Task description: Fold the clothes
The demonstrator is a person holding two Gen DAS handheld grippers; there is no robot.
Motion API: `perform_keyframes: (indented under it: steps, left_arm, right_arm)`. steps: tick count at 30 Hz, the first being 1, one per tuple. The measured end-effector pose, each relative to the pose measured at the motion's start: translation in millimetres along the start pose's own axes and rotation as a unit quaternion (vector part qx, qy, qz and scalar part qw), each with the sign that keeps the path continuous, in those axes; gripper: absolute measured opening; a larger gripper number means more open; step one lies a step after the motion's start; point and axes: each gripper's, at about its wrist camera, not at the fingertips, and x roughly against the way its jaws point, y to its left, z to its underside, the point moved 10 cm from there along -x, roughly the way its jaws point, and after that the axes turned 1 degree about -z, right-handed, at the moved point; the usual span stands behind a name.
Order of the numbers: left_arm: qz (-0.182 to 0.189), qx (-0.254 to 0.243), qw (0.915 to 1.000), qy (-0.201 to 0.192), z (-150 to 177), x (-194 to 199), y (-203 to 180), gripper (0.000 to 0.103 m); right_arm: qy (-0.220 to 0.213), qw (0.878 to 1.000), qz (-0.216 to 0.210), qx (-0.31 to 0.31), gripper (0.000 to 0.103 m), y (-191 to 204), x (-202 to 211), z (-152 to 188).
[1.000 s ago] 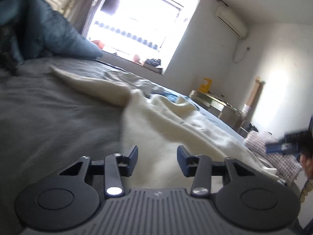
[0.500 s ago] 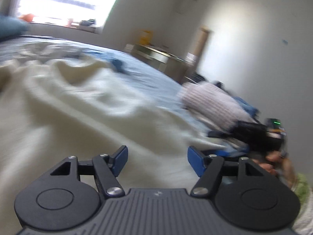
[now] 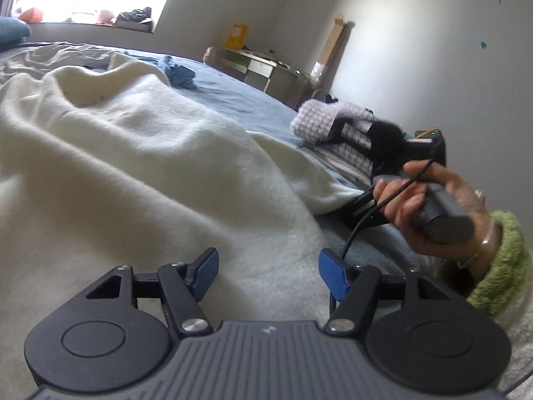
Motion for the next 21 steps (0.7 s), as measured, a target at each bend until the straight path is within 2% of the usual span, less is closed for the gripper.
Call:
perform_keyframes:
  steps: [2,4,6,8,11,14,16,21]
  left_arm:
    - [-0.001,0.005,1.0000,-0.007,-0.8,7.1,5.8,0.068]
    - [-0.002,0.014,0.9998,-0.011,0.1,11.9,12.6,0.068]
    - [0.001,0.026,0.9996,-0.014,1.2,15.0,18.8,0.068]
    - [0.003,0.035,0.9993,-0.015,2.7,15.8,24.4,0.068]
    - [0.002,0.049,0.9987,-0.014,5.1,16.7,31.8,0.068]
    - [0.008,0.056,0.9983,-0.013,5.5,17.1,37.1,0.068]
    - [0.011,0.054,0.9984,-0.011,5.6,17.0,38.4,0.068]
    - [0.015,0.047,0.9988,-0.004,7.0,16.5,41.0,0.068]
  right_arm:
    - [-0.001,0.999,0.026,0.019,0.044,1.5,-7.4,-0.8]
    - [0.007,0.999,0.036,0.036,0.030,2.1,-9.9,-6.6]
    - [0.012,0.998,0.035,0.059,0.021,17.3,-10.6,-15.2]
    - [-0.007,0.993,0.031,0.113,0.019,47.8,-5.4,-29.8]
    - [-0.061,0.980,0.010,0.188,0.018,107.7,4.2,-66.5]
    - [-0.118,0.958,0.012,0.260,0.018,164.7,3.0,-112.2]
    - [-0.158,0.934,0.025,0.319,0.018,203.6,-1.2,-141.3]
    - [-0.246,0.890,0.052,0.381,0.018,257.1,-5.5,-218.8]
